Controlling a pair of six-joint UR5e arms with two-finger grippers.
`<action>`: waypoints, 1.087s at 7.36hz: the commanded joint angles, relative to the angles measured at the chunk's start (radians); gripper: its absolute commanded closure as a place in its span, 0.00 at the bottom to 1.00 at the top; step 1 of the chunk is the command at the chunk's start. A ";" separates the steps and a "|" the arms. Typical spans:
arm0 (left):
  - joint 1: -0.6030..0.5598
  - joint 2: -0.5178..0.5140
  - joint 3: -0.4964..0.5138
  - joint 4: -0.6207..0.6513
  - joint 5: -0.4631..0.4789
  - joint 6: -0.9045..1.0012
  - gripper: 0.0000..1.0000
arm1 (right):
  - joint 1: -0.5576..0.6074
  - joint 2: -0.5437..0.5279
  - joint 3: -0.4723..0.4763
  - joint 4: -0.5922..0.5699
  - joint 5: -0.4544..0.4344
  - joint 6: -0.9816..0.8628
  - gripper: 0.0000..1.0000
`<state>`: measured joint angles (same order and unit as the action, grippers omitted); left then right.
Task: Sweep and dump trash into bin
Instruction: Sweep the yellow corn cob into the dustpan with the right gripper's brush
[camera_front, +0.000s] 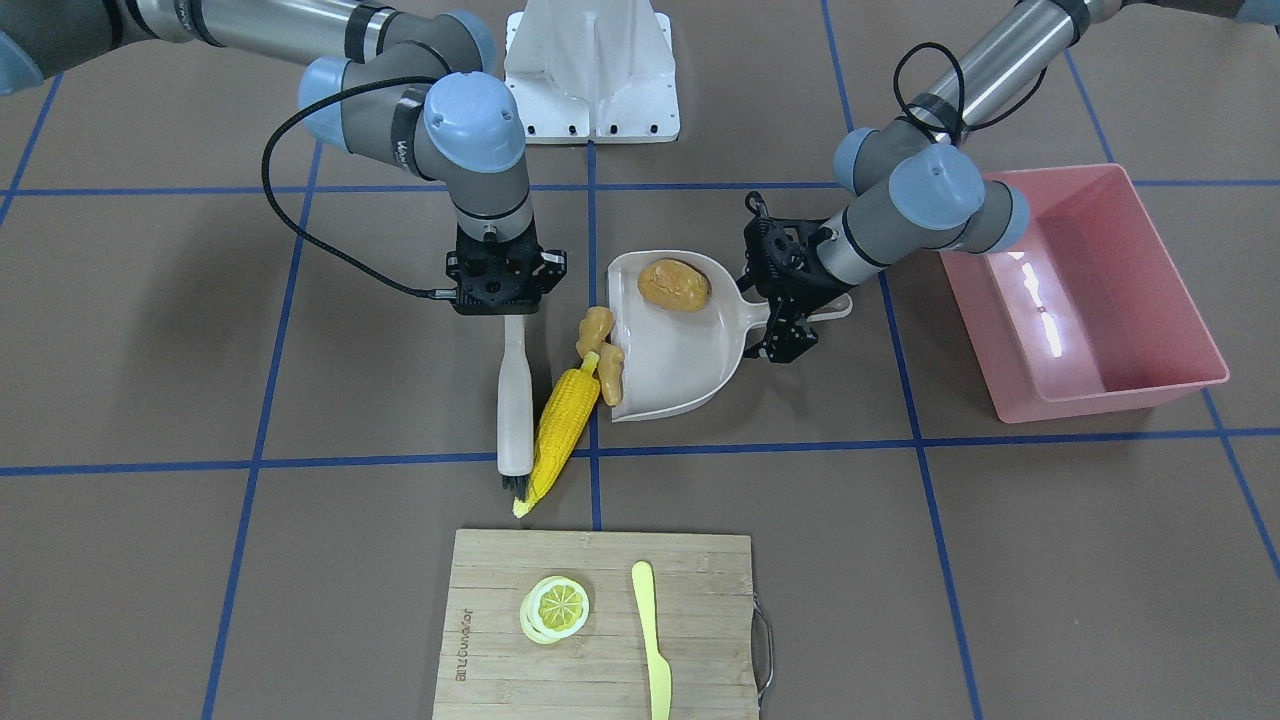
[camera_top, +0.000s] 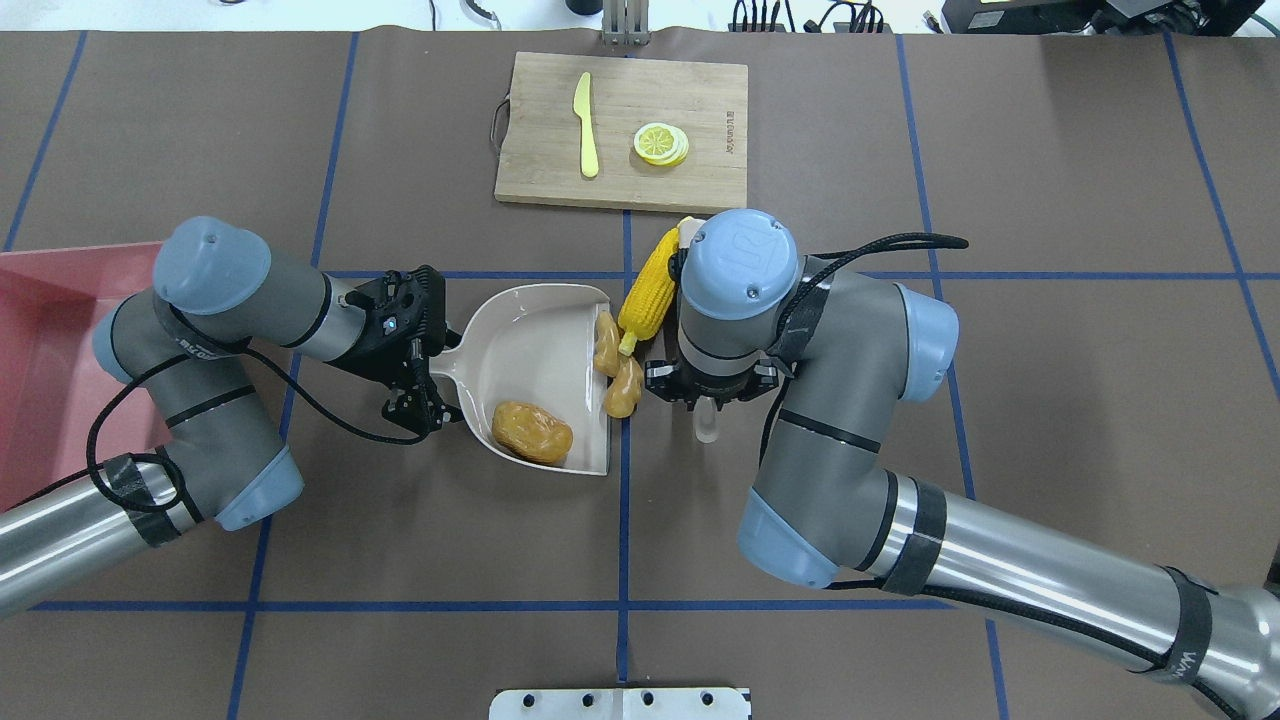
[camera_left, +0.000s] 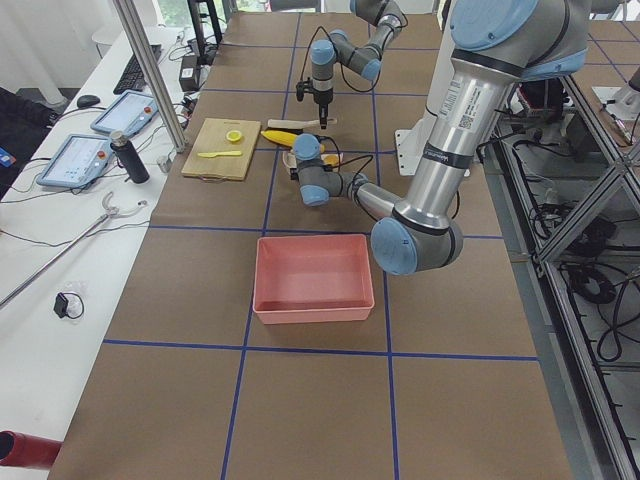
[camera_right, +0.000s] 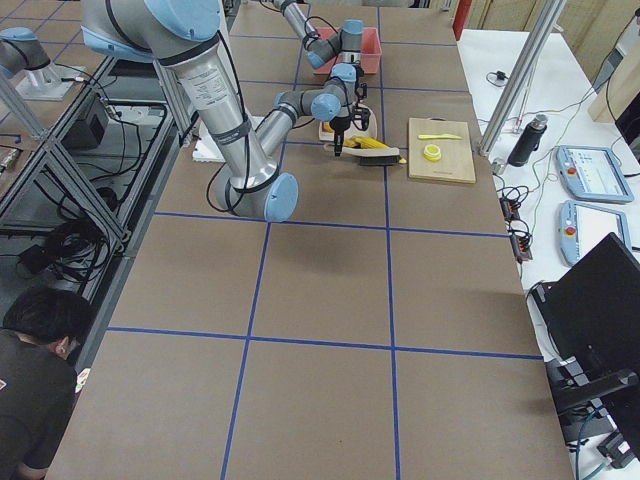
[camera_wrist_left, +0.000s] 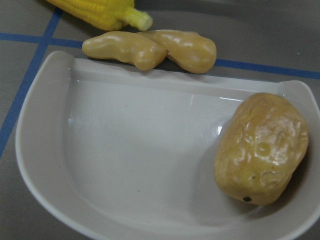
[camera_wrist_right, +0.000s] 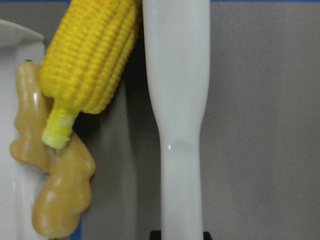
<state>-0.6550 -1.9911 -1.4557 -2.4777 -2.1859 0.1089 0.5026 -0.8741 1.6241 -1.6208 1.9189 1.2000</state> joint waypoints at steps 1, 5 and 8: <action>0.000 0.000 0.000 0.000 0.000 0.000 0.03 | -0.030 0.033 0.003 0.001 -0.006 0.030 1.00; 0.000 0.000 0.002 0.000 0.002 0.000 0.03 | -0.090 0.093 0.005 -0.001 -0.024 0.105 1.00; 0.005 0.000 0.002 0.000 0.002 0.000 0.03 | -0.150 0.112 0.011 -0.001 -0.029 0.170 1.00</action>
<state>-0.6526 -1.9911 -1.4542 -2.4774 -2.1844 0.1089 0.3709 -0.7703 1.6309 -1.6214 1.8909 1.3503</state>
